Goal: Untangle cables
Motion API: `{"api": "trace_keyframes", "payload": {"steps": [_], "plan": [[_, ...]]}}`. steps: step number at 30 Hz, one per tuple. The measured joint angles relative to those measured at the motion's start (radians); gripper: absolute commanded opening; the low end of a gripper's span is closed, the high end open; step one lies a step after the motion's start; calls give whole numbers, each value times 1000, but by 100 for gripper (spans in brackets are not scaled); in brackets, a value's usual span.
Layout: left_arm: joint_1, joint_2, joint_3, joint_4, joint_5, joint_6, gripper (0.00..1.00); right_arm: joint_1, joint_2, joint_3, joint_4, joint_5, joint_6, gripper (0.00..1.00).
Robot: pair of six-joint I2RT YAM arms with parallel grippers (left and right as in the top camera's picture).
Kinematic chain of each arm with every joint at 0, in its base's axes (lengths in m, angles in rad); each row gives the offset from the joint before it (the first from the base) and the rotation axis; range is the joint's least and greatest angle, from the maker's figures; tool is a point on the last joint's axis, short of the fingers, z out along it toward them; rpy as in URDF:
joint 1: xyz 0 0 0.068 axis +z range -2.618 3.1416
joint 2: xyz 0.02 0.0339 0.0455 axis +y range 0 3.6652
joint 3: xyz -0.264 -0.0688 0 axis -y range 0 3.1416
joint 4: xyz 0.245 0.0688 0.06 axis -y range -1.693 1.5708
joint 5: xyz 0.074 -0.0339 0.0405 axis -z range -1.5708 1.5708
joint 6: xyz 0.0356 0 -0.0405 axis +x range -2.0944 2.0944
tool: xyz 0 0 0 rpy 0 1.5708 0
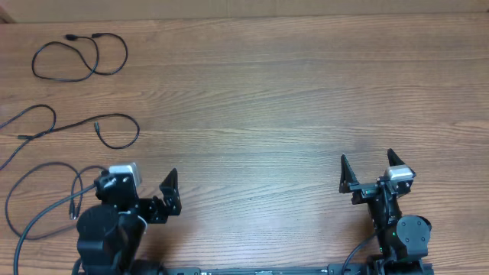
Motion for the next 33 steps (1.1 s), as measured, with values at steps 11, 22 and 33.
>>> {"api": "trace_keyframes", "payload": {"steps": [11,22,33], "plan": [[120,-243,-104,12,64,78,100,0,0,0,0,0,0,100],[130,-333,-282,270,155,82,99,0,0,0,0,0,0,100],[104,-333,-404,485,228,82,100,0,0,0,0,0,0,100]]}}
